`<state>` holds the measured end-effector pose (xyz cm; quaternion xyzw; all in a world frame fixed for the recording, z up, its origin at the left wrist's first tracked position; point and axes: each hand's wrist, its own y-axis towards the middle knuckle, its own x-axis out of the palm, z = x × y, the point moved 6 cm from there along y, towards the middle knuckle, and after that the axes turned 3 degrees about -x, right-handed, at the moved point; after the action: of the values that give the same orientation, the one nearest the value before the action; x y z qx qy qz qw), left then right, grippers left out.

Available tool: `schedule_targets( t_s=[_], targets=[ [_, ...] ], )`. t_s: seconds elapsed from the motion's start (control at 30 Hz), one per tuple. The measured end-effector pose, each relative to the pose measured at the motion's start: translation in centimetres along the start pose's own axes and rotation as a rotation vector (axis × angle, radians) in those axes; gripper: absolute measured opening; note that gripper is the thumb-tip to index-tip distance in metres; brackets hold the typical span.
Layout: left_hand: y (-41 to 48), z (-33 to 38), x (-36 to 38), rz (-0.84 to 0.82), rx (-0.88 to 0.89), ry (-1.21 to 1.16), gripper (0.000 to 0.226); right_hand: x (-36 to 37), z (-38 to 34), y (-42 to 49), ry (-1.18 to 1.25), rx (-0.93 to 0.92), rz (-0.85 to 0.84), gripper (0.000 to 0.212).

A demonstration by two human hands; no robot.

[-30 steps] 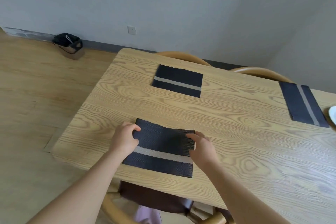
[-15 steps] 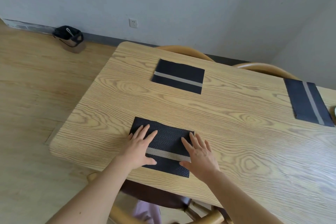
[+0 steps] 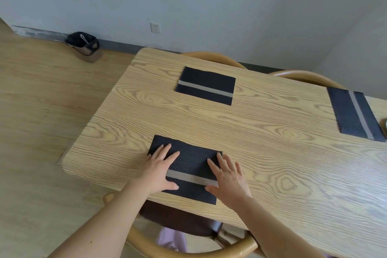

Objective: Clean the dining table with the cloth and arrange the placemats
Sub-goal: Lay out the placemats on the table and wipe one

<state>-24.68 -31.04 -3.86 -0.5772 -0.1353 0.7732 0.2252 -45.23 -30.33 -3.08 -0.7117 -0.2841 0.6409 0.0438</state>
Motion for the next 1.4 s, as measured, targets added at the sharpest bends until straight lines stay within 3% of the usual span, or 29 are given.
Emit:
schedule_targets(
  t_s=[0.37,0.63,0.87,0.97,1.1,1.17,1.23,1.4],
  targets=[
    [1.7,2.3,-6.6,0.136,-0.017,-0.002,0.075,-6.3,1.3,2.2,0.182,0.044,0.130,0.061],
    [5.8,5.1,-13.9,0.220,0.058,-0.042,0.073,-14.4,2.9,6.9,0.182,0.079,0.207,0.056],
    [11.4,5.4,-18.5,0.240,0.072,-0.106,0.071,-17.9,4.8,12.2,0.374,0.171,0.214,0.055],
    [14.8,4.7,-19.4,0.239,0.058,-0.139,0.070,-18.2,6.4,14.8,0.573,0.266,0.188,0.056],
    [18.8,3.2,-19.5,0.216,0.016,-0.182,0.069,-16.8,9.2,17.7,1.083,0.547,0.197,0.058],
    [20.6,2.3,-19.3,0.194,-0.016,-0.207,0.069,-15.7,10.4,18.8,1.295,0.664,0.216,0.049],
    [21.8,1.5,-19.0,0.185,-0.050,-0.247,0.069,-14.8,11.2,19.5,1.383,0.733,0.241,0.036],
    [24.7,-0.5,-17.7,0.120,-0.227,-0.583,0.074,-13.6,12.8,20.4,1.544,0.847,0.354,0.044]
  ],
)
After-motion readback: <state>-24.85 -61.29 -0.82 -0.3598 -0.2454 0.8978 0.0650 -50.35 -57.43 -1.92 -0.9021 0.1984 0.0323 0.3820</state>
